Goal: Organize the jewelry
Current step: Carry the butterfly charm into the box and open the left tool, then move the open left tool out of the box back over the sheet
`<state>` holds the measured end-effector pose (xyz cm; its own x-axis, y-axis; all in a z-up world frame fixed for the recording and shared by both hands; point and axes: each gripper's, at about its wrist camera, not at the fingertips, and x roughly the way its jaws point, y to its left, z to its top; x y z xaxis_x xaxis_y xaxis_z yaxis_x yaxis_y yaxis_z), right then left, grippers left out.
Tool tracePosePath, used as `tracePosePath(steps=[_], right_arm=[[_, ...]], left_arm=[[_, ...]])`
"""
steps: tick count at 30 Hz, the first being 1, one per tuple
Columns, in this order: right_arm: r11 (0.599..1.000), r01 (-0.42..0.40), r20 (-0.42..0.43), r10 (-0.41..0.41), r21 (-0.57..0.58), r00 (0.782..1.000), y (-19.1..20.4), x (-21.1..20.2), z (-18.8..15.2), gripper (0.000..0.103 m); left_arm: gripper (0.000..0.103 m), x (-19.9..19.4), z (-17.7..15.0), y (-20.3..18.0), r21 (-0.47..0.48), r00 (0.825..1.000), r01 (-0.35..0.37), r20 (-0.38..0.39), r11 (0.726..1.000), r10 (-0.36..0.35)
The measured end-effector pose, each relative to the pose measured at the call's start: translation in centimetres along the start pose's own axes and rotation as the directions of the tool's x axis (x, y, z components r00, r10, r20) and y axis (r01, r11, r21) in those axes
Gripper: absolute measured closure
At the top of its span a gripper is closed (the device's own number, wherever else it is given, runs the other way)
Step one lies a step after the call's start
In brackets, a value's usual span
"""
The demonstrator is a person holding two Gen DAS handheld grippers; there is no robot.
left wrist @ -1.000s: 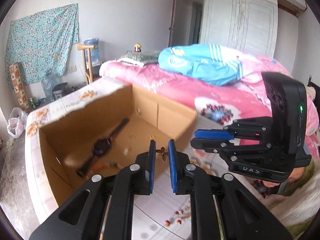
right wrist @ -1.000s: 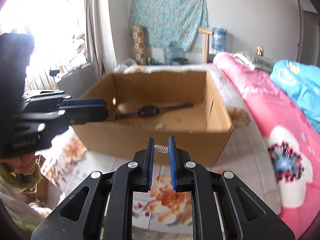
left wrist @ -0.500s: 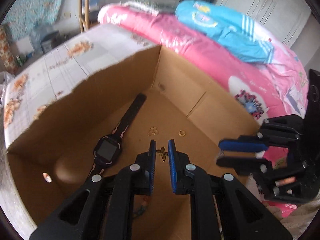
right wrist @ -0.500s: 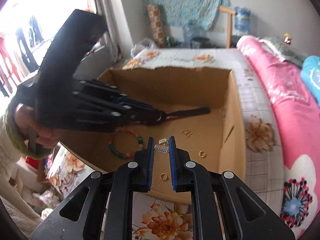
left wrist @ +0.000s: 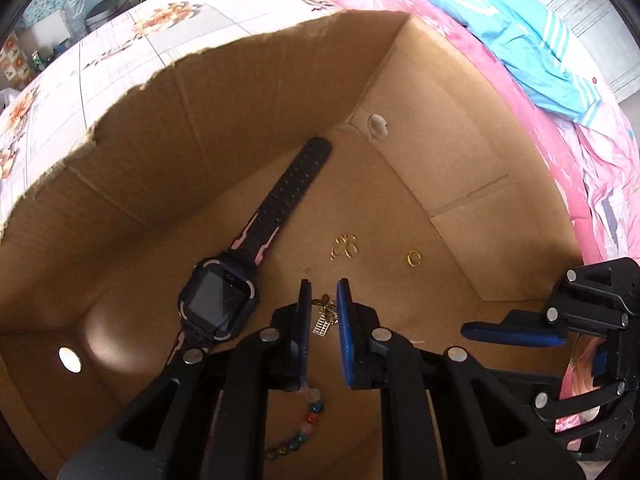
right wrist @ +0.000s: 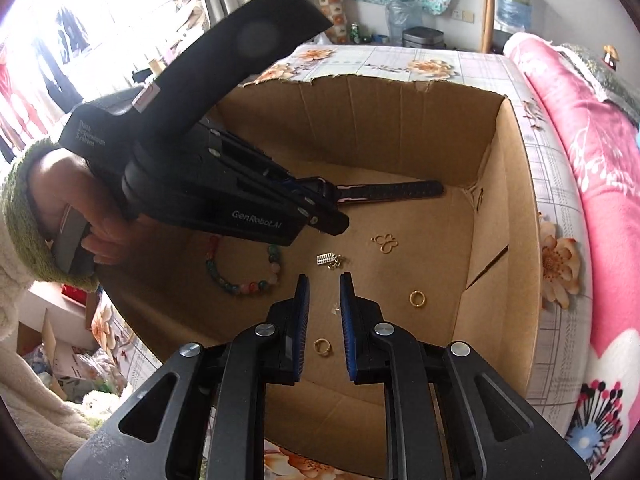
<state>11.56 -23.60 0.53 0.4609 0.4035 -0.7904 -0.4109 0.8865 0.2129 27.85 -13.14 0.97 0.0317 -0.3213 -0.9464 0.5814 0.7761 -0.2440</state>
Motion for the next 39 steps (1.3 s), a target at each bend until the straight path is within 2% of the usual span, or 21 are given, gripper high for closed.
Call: tracePosePath(steps=[3, 5, 11, 16, 19, 22, 27, 29, 31, 33, 34, 39], right_arm=[[1.0, -0.007, 0.022, 0.006, 0.019, 1.0, -0.4, -0.5, 0.2, 0.08], [1.0, -0.01, 0.042, 0.008, 0.03, 0.999, -0.5, -1.2, 0.2, 0.079], [0.997, -0.017, 0.108, 0.008, 0.075, 0.994, -1.2, -3.6, 0.1, 0.078], [0.992, -0.036, 0.171, 0.014, 0.125, 0.985, -2.1, -5.6, -0.5, 0.07], [0.989, -0.041, 0.208, 0.011, 0.143, 0.978, -2.2, -7.0, -1.2, 0.06], [0.985, -0.044, 0.259, -0.001, 0.167, 0.966, -2.3, -8.9, -2.5, 0.053], [0.974, -0.043, 0.334, -0.035, 0.221, 0.942, -2.4, -11.7, -5.1, 0.05], [0.967, -0.043, 0.357, -0.051, 0.252, 0.933, -2.6, -12.3, -6.1, 0.05], [0.959, -0.043, 0.37, -0.067, 0.281, 0.927, -2.7, -12.7, -7.3, 0.05], [0.948, -0.039, 0.369, -0.085, 0.316, 0.925, -2.9, -12.7, -8.6, 0.05], [0.941, -0.036, 0.361, -0.094, 0.338, 0.928, -2.9, -12.5, -9.4, 0.05], [0.907, -0.054, 0.303, -0.084, 0.418, 0.949, -3.3, -10.9, -12.4, 0.05]], left_arm=[[0.09, 0.2, 0.0, 0.2, -0.018, 1.0, -0.004, -0.01, 1.0, 0.003], [0.086, 0.3, 0.1, 0.4, -0.033, 1.0, -0.005, -0.012, 0.999, 0.004], [0.086, 0.0, 0.0, 0.9, -0.067, 1.0, 0.0, 0.006, 0.998, 0.0], [0.086, -2.1, -1.0, 2.0, -0.089, 0.998, 0.017, 0.069, 0.996, -0.011], [0.083, -4.4, -2.0, 1.7, -0.087, 0.99, 0.028, 0.138, 0.996, -0.015], [0.078, -7.4, -3.7, 0.6, -0.063, 0.974, 0.02, 0.228, 0.998, -0.005], [0.063, -12.6, -8.7, -1.9, 0.003, 0.912, 0.011, 0.41, 1.0, -0.012], [0.051, -14.4, -12.0, -2.6, 0.047, 0.881, -0.011, 0.472, 0.999, -0.013], [0.042, -15.2, -14.2, -3.5, 0.072, 0.858, -0.035, 0.513, 0.997, -0.007], [0.035, -15.5, -16.9, -4.3, 0.093, 0.842, -0.028, 0.538, 0.995, -0.027], [0.031, -15.2, -17.8, -4.7, 0.103, 0.839, -0.012, 0.542, 0.995, -0.046], [0.023, -13.5, -22.1, -6.7, 0.131, 0.853, 0.039, 0.512, 0.991, -0.102]])
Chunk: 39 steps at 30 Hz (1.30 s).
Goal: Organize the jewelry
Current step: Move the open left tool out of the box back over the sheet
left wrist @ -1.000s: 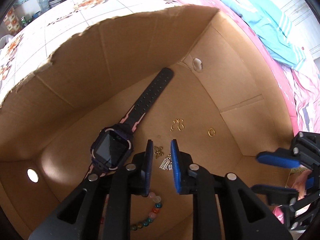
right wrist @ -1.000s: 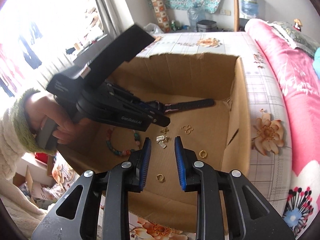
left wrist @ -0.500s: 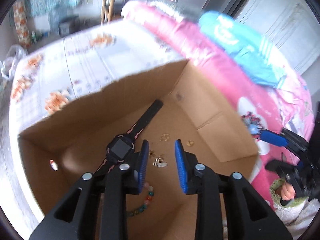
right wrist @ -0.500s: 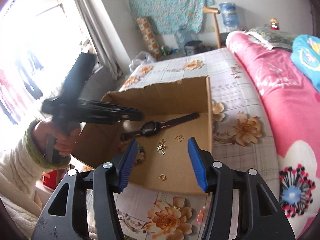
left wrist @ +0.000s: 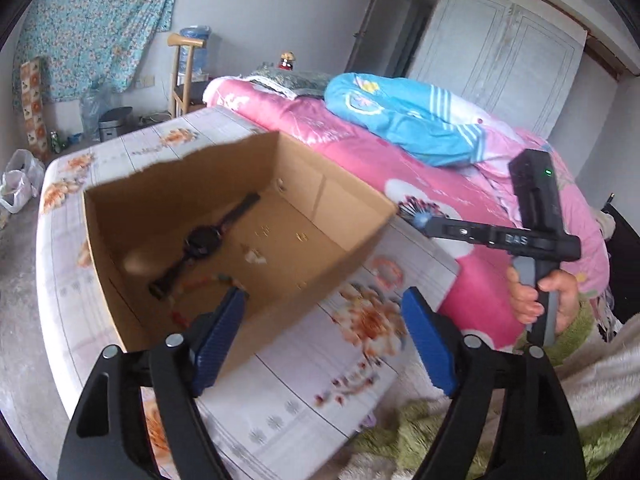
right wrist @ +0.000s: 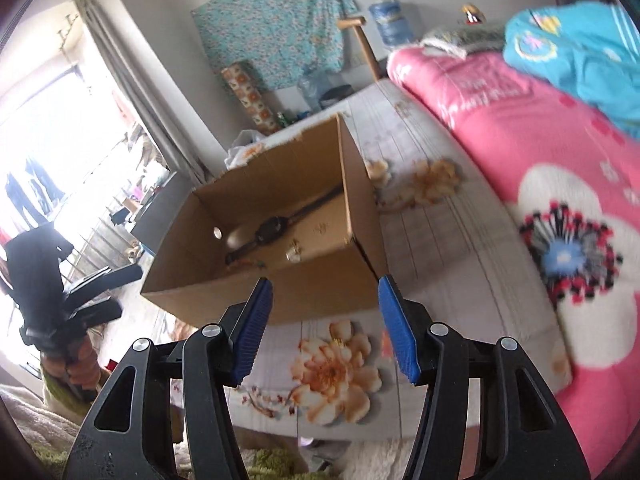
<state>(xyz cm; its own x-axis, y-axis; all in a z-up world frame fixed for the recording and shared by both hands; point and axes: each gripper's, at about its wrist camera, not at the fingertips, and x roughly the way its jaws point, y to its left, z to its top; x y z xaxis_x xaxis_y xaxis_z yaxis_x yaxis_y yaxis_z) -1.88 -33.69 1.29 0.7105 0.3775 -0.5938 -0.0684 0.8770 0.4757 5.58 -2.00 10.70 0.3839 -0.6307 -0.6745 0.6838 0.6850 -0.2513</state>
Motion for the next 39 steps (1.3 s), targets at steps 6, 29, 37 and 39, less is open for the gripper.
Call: tracePosePath(steps=[6, 29, 37, 39], right_arm=[[0.998, 0.049, -0.101, -0.044, 0.038, 0.994, -1.1, 1.9, -3.0, 0.05], [0.963, 0.194, -0.148, -0.223, -0.187, 0.964, 2.9, 5.5, -6.1, 0.05], [0.963, 0.193, -0.162, -0.224, -0.188, 0.961, 2.8, 6.0, -5.8, 0.05], [0.962, 0.196, -0.165, -0.229, -0.191, 0.959, 3.2, 6.7, -5.7, 0.05]], left_arm=[[0.02, 3.9, -3.9, -2.4, 0.022, 0.99, -0.079, -0.113, 0.997, 0.081], [0.013, 14.0, -7.0, -1.0, -0.079, 0.85, -0.452, -0.341, 0.889, 0.402], [0.006, 14.3, -7.4, -1.2, -0.1, 0.844, -0.469, -0.343, 0.878, 0.412], [0.006, 14.5, -7.3, -1.3, -0.103, 0.844, -0.471, -0.342, 0.876, 0.413]])
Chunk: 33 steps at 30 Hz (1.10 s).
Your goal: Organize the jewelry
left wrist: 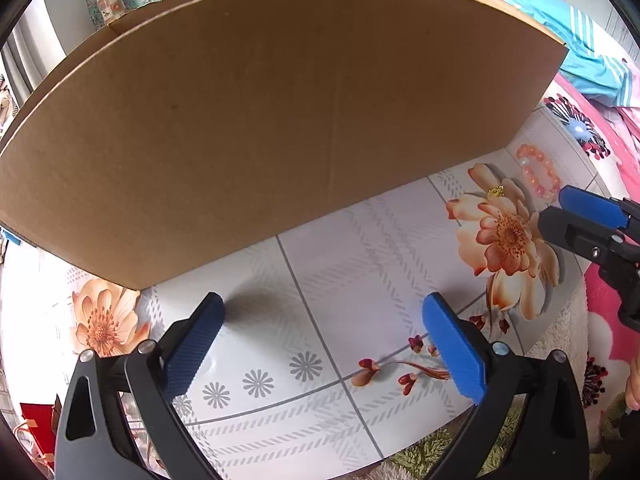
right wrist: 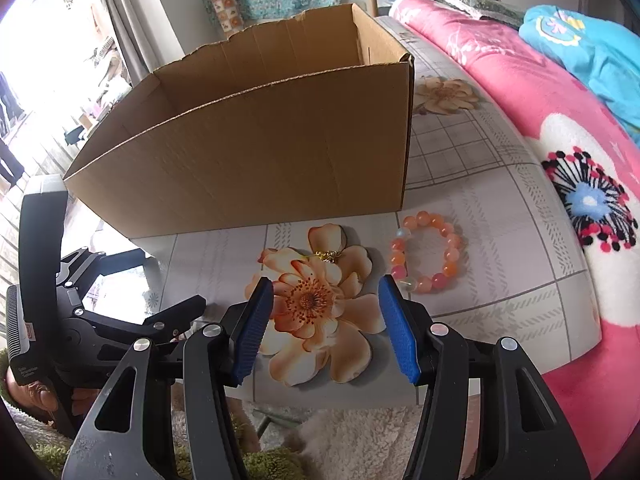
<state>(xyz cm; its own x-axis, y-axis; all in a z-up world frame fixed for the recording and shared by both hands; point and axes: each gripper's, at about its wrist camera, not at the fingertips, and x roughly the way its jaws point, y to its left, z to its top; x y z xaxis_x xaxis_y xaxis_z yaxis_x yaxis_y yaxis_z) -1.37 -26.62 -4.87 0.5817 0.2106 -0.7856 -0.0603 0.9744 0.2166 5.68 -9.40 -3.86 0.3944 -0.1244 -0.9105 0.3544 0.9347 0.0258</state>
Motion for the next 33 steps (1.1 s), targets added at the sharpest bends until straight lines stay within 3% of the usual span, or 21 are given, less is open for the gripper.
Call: tracePosePath(steps=[26, 33], right_arm=[[0.997, 0.027, -0.034, -0.03, -0.072, 0.999, 3.6, 4.1, 2.2, 0.05], [0.996, 0.038, -0.025, -0.04, -0.075, 0.999, 3.6, 4.7, 2.5, 0.059]], left_arm=[[0.005, -0.8, -0.8, 0.9, -0.022, 1.0, -0.01, 0.014, 1.0, 0.01], [0.005, -0.9, -0.8, 0.9, -0.022, 1.0, -0.009, 0.013, 1.0, 0.009]])
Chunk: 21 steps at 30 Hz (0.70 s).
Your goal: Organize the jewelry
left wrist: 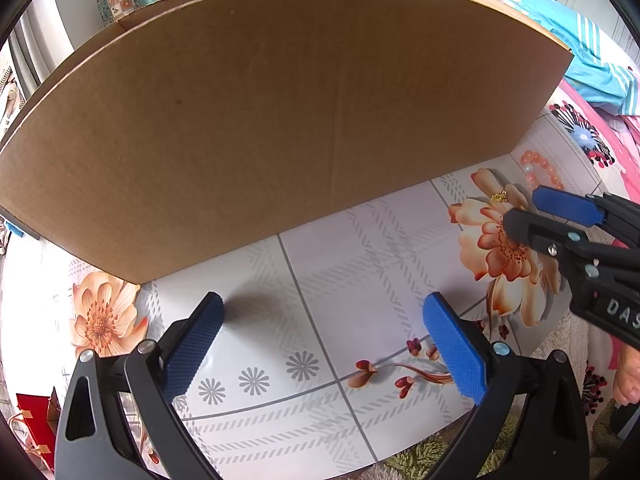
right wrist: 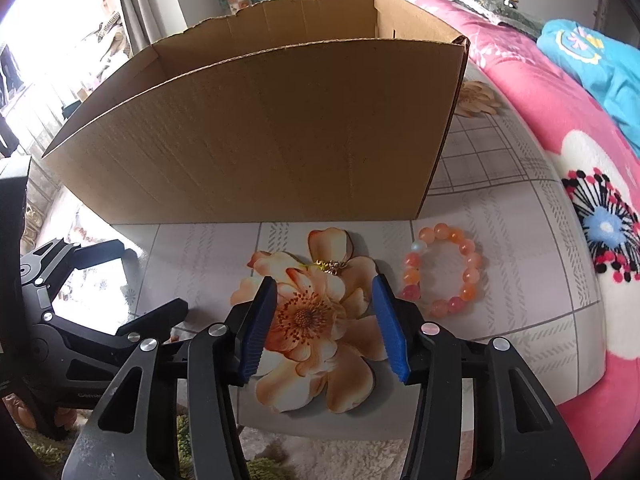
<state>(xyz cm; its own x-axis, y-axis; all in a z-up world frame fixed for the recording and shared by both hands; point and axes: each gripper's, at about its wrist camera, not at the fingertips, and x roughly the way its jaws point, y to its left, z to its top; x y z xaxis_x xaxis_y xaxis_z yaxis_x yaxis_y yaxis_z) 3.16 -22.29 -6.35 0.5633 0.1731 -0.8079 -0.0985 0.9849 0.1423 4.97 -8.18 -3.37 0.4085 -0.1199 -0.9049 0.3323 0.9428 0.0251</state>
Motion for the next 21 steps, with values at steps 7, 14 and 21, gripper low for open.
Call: tracePosePath(steps=[7, 14, 21], right_arm=[[1.0, 0.01, 0.006, -0.01, -0.026, 1.0, -0.2, 1.2, 1.2, 0.07], [0.995, 0.055, 0.008, -0.054, -0.081, 0.999, 0.8, 2.2, 2.0, 0.086], [0.997, -0.005, -0.016, 0.003, -0.082, 1.0, 2.0, 2.4, 2.3, 0.101]], left_arm=[[0.005, -0.1, -0.1, 0.0, 0.001, 1.0, 0.0, -0.003, 1.0, 0.0], [0.005, -0.4, -0.3, -0.1, 0.003, 1.0, 0.001, -0.003, 1.0, -0.001], [0.005, -0.3, -0.4, -0.1, 0.003, 1.0, 0.001, -0.003, 1.0, -0.001]])
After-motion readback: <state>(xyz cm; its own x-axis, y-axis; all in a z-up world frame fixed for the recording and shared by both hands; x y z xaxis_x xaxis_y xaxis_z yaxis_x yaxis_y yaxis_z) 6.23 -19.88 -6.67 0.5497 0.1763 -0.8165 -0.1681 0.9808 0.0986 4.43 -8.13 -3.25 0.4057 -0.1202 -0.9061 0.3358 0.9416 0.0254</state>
